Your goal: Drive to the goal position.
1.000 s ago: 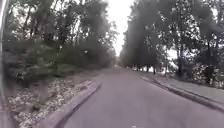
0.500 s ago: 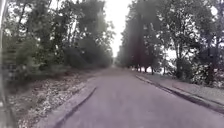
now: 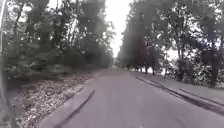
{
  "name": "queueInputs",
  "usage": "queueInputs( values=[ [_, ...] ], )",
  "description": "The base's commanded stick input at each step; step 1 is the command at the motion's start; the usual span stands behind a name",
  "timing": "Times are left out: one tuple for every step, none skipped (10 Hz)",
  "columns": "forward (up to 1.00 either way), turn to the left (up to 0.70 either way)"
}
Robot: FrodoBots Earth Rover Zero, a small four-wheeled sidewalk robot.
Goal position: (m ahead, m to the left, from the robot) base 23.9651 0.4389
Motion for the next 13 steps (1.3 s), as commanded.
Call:
queueInputs(
  values=[
    [0.7,0.01],
    [0.7,0.01],
    [0.7,0.01],
    [0.7,0.01],
    [0.7,0.05],
    [0.7,0.12],
    [0.7,0.19],
    [0.7,0.26],
    [0.7,0.26],
    [0.7,0.19],
    [0.7,0.11],
    [0.7,0.04],
    [0.7,0.03]
  ],
)
